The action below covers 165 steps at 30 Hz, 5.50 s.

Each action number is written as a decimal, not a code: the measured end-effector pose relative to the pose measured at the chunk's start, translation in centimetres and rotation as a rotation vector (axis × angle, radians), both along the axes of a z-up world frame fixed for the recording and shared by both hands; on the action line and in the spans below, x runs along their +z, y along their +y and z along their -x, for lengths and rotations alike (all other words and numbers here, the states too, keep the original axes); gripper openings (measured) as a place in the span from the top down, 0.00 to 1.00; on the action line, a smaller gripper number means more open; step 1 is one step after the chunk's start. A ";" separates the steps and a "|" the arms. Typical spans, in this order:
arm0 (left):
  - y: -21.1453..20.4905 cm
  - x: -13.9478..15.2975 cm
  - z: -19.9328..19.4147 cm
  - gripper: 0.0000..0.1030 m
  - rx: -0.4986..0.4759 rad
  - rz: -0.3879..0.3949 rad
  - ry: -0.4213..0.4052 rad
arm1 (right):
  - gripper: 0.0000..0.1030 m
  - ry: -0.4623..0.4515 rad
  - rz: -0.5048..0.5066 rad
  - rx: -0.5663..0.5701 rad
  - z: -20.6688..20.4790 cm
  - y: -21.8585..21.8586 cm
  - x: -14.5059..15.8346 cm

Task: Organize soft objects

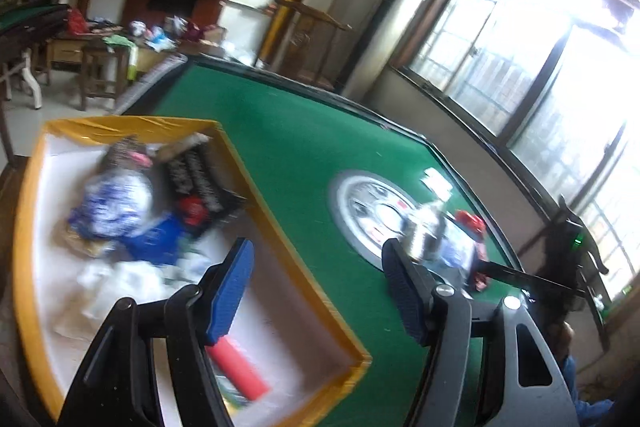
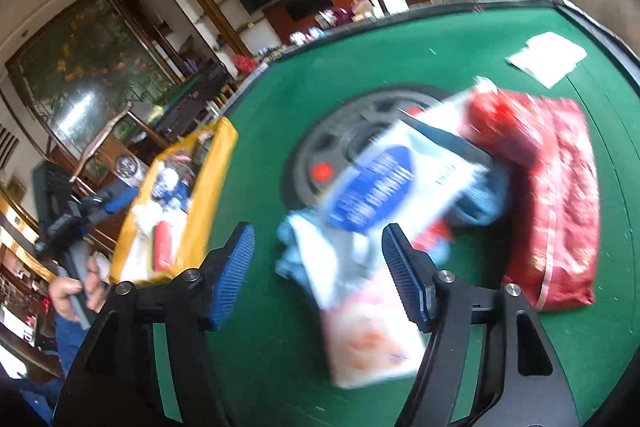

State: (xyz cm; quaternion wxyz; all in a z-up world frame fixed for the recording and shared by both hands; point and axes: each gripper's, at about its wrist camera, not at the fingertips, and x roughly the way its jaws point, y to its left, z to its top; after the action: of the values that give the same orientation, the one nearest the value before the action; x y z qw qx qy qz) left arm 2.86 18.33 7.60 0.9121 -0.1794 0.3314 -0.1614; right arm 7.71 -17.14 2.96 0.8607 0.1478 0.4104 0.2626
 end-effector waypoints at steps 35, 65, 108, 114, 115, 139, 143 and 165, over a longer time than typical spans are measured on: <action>-17.0 -4.2 -3.7 0.29 -0.313 -0.052 0.227 | 0.49 0.181 0.164 -0.023 0.1 -1.3 -3.2; -20.6 -5.2 -2.7 0.55 -0.280 -0.350 0.075 | 0.49 0.205 0.001 -0.035 0.1 -0.7 -3.5; -12.2 1.8 -0.9 0.55 -0.160 -0.113 -0.121 | 0.49 0.045 -0.103 0.088 1.5 5.5 -1.5; -9.7 2.6 -0.1 0.55 -0.112 -0.073 -0.148 | 0.49 0.009 -0.094 0.118 1.8 9.9 -0.1; -9.2 2.7 0.1 0.55 -0.104 -0.069 -0.153 | 0.49 0.000 -0.086 0.124 2.0 10.7 0.1; 3.8 -1.3 1.1 0.55 0.304 -0.168 0.000 | 0.49 -0.017 0.148 0.263 1.5 28.6 -1.1; 3.4 -1.9 0.5 0.54 0.311 -0.221 0.033 | 0.49 -0.014 0.162 0.272 1.2 28.4 -1.8; 5.7 -3.6 0.1 0.49 0.401 -0.214 0.129 | 0.46 -0.059 0.256 0.376 3.9 30.4 -2.2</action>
State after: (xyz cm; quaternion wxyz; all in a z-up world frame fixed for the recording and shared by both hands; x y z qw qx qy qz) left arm 2.71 24.02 4.01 0.9166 -0.1537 0.3621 0.0711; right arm 3.85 13.26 0.78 0.8199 -0.0496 0.4355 0.3683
